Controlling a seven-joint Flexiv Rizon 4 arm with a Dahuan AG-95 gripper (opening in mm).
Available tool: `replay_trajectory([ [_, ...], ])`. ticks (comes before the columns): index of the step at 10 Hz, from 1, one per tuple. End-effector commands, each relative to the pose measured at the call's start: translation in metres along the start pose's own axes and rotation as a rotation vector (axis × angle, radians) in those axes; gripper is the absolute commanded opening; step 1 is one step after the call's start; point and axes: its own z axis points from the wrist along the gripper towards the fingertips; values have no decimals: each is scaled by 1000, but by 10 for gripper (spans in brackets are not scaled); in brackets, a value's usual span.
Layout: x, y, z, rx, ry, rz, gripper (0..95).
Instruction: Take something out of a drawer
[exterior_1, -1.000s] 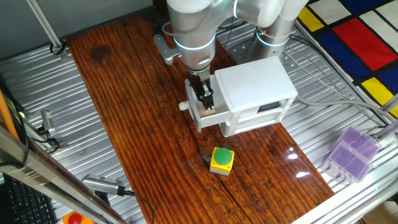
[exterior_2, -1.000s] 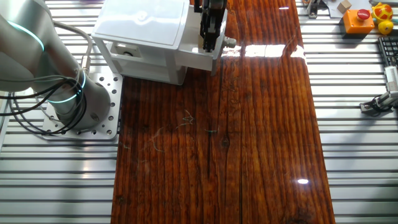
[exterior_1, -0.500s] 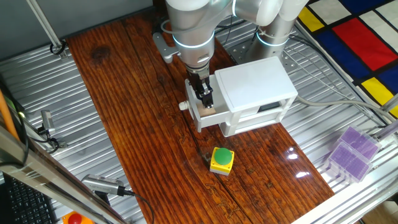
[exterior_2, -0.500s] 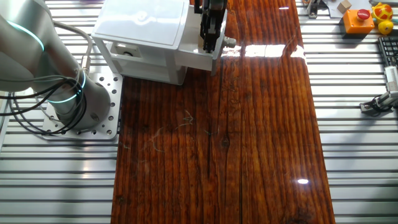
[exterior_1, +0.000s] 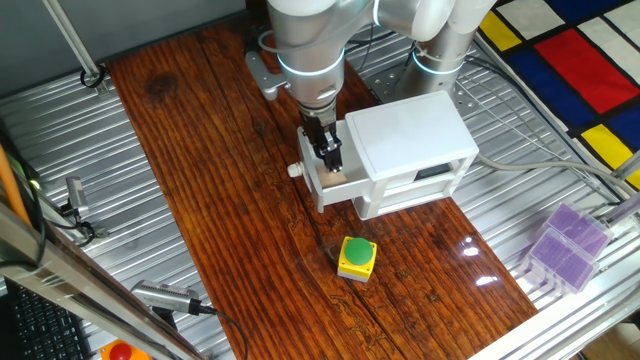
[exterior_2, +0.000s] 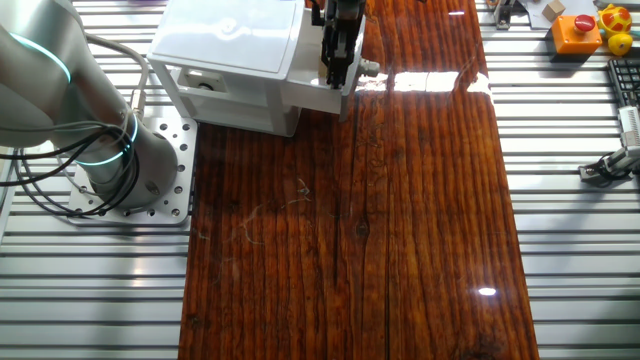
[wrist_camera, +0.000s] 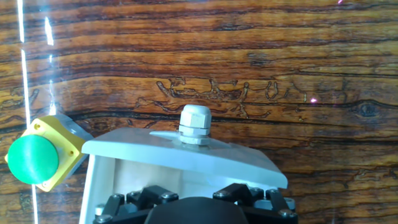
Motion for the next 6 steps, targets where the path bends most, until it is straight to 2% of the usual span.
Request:
replay_trajectory([
  [1, 0, 0, 0, 0, -3, -3, 760],
  [2, 0, 0, 1, 2, -6, 0, 570],
  [3, 0, 0, 2, 2, -8, 5, 570],
  [5, 0, 0, 2, 0, -8, 14, 190],
  [6, 0, 0, 1, -2, -7, 16, 190],
])
